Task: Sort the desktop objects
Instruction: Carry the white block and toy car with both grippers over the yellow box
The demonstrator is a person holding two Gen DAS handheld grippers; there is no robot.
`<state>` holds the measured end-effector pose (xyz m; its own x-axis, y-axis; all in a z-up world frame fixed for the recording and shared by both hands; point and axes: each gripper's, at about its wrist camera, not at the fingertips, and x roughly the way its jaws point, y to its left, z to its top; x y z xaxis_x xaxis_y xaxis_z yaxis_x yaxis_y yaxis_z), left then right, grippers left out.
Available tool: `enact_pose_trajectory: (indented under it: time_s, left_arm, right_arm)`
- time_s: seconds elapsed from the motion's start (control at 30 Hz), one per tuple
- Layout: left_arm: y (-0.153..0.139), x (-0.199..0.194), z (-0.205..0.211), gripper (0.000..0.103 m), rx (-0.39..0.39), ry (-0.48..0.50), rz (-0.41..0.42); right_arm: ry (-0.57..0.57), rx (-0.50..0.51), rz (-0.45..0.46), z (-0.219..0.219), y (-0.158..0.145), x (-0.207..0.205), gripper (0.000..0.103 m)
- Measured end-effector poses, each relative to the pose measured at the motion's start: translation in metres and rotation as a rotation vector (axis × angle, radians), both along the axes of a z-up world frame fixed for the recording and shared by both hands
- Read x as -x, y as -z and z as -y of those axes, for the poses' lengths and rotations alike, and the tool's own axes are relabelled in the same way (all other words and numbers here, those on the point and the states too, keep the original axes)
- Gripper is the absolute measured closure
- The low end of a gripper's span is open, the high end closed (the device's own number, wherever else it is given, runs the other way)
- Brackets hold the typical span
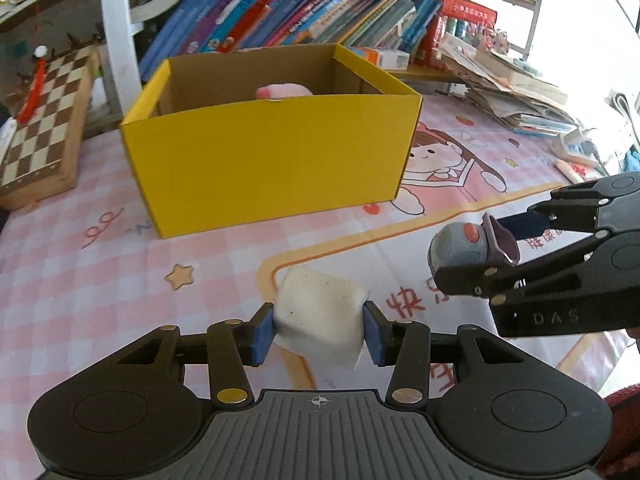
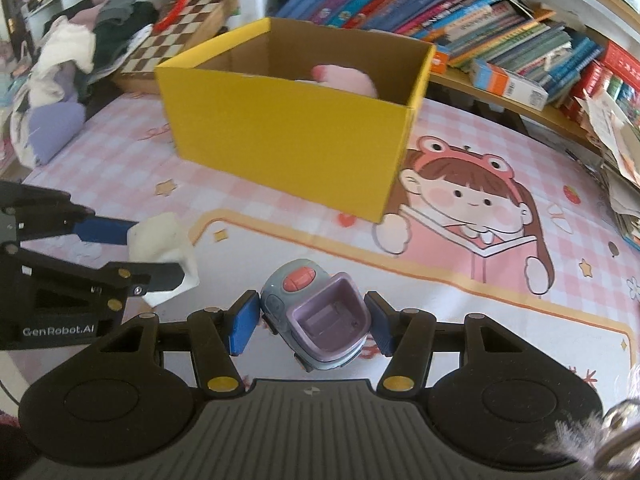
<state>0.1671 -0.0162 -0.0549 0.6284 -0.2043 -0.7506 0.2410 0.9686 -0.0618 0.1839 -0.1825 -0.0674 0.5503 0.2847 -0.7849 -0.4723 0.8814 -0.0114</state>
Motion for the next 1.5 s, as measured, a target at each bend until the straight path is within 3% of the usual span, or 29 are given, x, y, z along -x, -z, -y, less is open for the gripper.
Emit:
enact_pose_trajectory:
  time_s: [0.8, 1.5]
  left_arm:
    - [-0.018, 0.036, -0.024, 0.059, -0.01, 0.026, 0.066]
    - [-0.062, 0.01, -0.034, 0.059, -0.028, 0.058, 0.196]
  right_arm:
    - [0.02, 0.004, 0.022, -0.023, -0.009, 0.037, 0.048]
    - [-0.016, -0.021, 0.094, -0.032, -0.054, 0.002, 0.048]
